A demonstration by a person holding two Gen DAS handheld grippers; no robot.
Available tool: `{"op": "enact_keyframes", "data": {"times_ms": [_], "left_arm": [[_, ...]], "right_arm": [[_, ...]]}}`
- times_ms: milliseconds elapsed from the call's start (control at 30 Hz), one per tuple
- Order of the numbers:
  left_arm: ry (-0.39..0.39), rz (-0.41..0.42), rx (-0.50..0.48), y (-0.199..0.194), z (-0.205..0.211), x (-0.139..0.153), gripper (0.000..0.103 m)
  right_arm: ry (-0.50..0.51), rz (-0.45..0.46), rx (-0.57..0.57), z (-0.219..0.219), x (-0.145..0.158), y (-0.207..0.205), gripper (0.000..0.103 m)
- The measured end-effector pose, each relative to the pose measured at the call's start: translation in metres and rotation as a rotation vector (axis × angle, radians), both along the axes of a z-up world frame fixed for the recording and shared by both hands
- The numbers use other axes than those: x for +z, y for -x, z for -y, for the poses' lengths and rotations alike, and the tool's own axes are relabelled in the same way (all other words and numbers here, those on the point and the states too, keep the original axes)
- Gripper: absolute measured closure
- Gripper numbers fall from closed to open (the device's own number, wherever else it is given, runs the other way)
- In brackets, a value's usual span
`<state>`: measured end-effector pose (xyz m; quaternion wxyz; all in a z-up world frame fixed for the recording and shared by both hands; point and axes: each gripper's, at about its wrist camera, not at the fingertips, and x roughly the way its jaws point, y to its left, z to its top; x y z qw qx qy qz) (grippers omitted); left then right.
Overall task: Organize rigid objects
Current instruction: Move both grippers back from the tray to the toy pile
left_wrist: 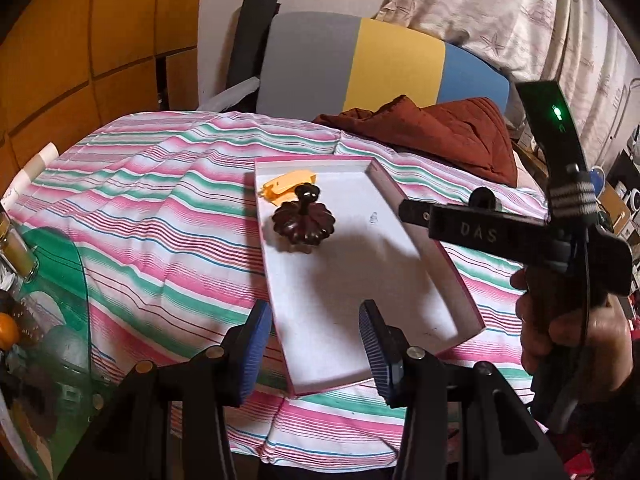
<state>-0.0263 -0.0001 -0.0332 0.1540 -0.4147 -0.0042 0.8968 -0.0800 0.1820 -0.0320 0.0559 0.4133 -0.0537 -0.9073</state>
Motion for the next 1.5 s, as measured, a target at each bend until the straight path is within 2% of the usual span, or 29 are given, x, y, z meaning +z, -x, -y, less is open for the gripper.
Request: {"op": "enact_keyframes", "data": {"times_ms": [533,867,1233,1500], "left_arm": [[0.037,0.0,-0.035,-0.004,-0.024,0.0,0.057],[0.02,-0.005,-0.099,-0.004,-0.052,0.003,0.057],[0.033,0.005,-0.198,-0.011,-0.092,0.001,0.057],[0.016,0.005,-0.277,-0.014,-0.118,0.005,0.057]], "right_arm": [[-0.035,-0.028,-0.093,-0.044,-0.004,-0.047,0.044],[-0.082,-0.027,-0.126,-0.073,-0.007,-0.081,0.04],[-0.09,-0.007,-0.281,-0.144,-0.003,-0.108,0.039],[-0.101,-0.019,-0.454,-0.214,0.013,-0.126,0.038]]}}
